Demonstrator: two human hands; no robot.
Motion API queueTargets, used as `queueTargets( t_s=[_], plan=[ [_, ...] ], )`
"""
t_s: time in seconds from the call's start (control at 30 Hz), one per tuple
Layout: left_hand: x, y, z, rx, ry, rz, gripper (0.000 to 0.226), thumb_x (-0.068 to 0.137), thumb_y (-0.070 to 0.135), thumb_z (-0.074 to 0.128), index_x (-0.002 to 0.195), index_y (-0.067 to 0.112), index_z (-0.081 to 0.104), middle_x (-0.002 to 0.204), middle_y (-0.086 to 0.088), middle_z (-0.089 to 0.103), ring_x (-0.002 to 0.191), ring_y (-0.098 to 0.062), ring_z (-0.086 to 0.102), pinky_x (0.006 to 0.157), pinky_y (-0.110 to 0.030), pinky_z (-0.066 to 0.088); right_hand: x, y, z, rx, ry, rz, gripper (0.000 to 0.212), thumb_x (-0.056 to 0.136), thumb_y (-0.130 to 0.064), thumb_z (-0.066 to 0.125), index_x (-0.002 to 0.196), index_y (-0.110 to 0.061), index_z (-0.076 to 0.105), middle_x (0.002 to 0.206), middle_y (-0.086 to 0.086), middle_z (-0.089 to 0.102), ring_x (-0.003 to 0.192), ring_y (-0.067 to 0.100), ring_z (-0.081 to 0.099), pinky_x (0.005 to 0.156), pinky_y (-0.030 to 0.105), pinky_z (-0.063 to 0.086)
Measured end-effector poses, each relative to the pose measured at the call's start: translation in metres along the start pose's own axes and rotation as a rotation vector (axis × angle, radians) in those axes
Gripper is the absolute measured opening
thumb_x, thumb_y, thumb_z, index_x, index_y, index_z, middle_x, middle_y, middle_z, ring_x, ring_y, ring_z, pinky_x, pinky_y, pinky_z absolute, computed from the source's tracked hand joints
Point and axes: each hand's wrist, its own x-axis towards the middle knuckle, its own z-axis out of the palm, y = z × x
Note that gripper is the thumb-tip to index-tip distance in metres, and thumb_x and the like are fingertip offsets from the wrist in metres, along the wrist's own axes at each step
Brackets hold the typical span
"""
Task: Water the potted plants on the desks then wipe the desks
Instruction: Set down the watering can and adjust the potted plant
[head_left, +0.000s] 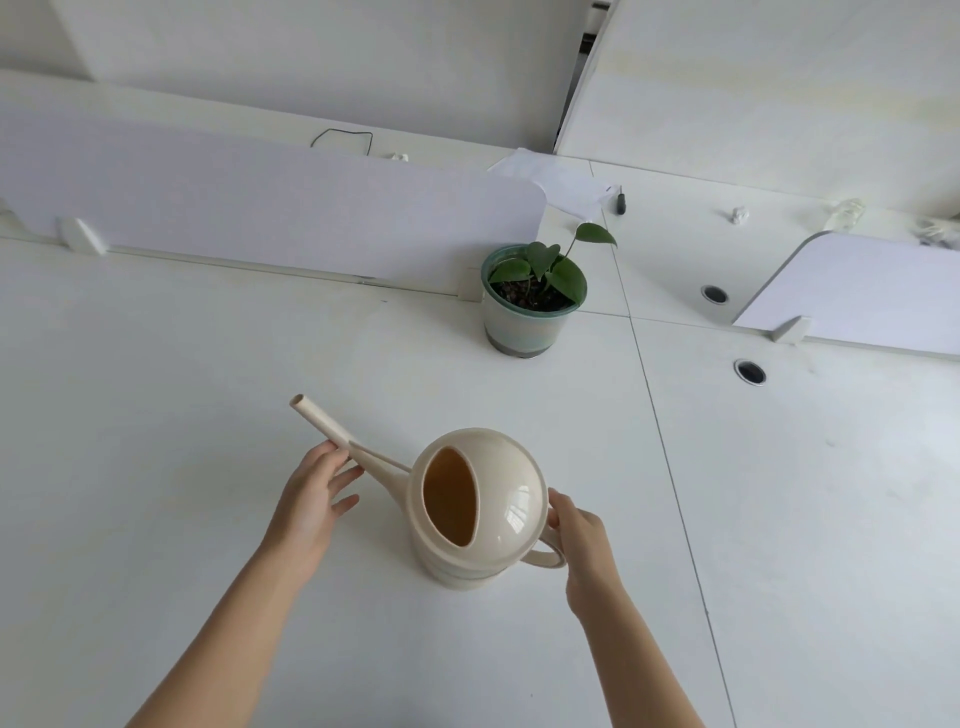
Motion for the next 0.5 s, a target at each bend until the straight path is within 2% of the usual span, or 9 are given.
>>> queueTargets(
  t_s=[0.03, 0.1, 0.17, 0.2, 0.3, 0.4, 0.47, 0.5],
  plan=[
    [-0.002, 0.001, 0.000, 0.093, 0.008, 0.003, 0.020, 0.096, 0.019, 0.037, 0.112, 0.018, 0.050, 0.118, -0.006, 0.053, 0.110, -0.025, 0.051, 0.090, -0.038, 0.037, 0.003, 0.001, -0.001, -0.008, -0.006, 0.004, 0.045, 0.091, -0.020, 0.047, 0.049, -0.015, 0.032, 0.036, -0.011, 0.033, 0.044, 0.010, 0.036, 0.056, 0.026, 0.026],
    [-0.007, 0.007, 0.000, 0.242, 0.057, 0.045, 0.013, 0.094, 0.017, 0.042, 0.098, 0.020, 0.055, 0.112, -0.009, 0.055, 0.103, -0.026, 0.053, 0.086, -0.036, 0.038, 0.009, -0.003, -0.005, -0.031, -0.020, -0.014, 0.041, 0.092, -0.022, 0.046, 0.054, -0.008, 0.049, 0.050, -0.005, 0.051, 0.057, 0.015, 0.045, 0.060, 0.026, 0.034],
    [-0.011, 0.020, 0.005, 0.279, 0.119, 0.137, 0.011, 0.091, 0.015, 0.049, 0.087, 0.021, 0.058, 0.103, -0.010, 0.058, 0.094, -0.026, 0.057, 0.084, -0.035, 0.039, 0.021, -0.015, -0.010, -0.019, -0.002, -0.066, 0.034, 0.092, -0.022, 0.045, 0.074, 0.001, 0.063, 0.075, 0.004, 0.064, 0.074, 0.015, 0.057, 0.070, 0.028, 0.040],
    [-0.011, 0.030, 0.010, 0.270, 0.118, 0.180, 0.007, 0.087, 0.017, 0.053, 0.089, 0.018, 0.060, 0.100, -0.010, 0.061, 0.089, -0.025, 0.059, 0.081, -0.034, 0.041, 0.028, -0.025, -0.012, -0.002, 0.008, -0.094, 0.032, 0.092, -0.021, 0.045, 0.079, 0.000, 0.064, 0.081, 0.005, 0.065, 0.080, 0.016, 0.058, 0.072, 0.028, 0.041],
    [0.006, 0.061, 0.035, 0.264, 0.038, 0.254, 0.026, 0.074, 0.026, 0.057, 0.097, 0.015, 0.061, 0.093, -0.005, 0.065, 0.081, -0.016, 0.062, 0.071, -0.026, 0.044, 0.055, -0.063, -0.016, 0.019, 0.010, -0.180, 0.026, 0.093, -0.020, 0.044, 0.076, -0.014, 0.062, 0.089, 0.003, 0.065, 0.091, 0.020, 0.059, 0.078, 0.030, 0.042],
    [0.047, 0.077, 0.071, 0.321, -0.011, 0.277, 0.030, 0.076, 0.029, 0.056, 0.103, 0.018, 0.060, 0.089, 0.003, 0.061, 0.088, -0.017, 0.061, 0.075, -0.026, 0.044, 0.084, -0.101, -0.011, 0.044, 0.016, -0.245, 0.019, 0.092, -0.019, 0.046, 0.080, -0.018, 0.061, 0.098, 0.004, 0.063, 0.096, 0.020, 0.058, 0.081, 0.031, 0.041],
    [0.078, 0.080, 0.096, 0.335, -0.064, 0.287, 0.029, 0.082, 0.030, 0.054, 0.108, 0.020, 0.058, 0.091, 0.005, 0.059, 0.094, -0.018, 0.057, 0.081, -0.030, 0.044, 0.106, -0.121, -0.006, 0.062, 0.032, -0.266, 0.015, 0.091, -0.018, 0.046, 0.095, -0.016, 0.061, 0.105, 0.005, 0.061, 0.100, 0.021, 0.056, 0.081, 0.030, 0.041],
    [0.093, 0.081, 0.107, 0.337, -0.085, 0.290, 0.031, 0.081, 0.032, 0.051, 0.109, 0.020, 0.057, 0.094, 0.003, 0.058, 0.095, -0.018, 0.055, 0.083, -0.032, 0.043, 0.116, -0.129, -0.004, 0.066, 0.039, -0.271, 0.020, 0.091, -0.018, 0.047, 0.105, -0.015, 0.059, 0.110, 0.005, 0.060, 0.104, 0.021, 0.056, 0.084, 0.029, 0.041]
  ],
)
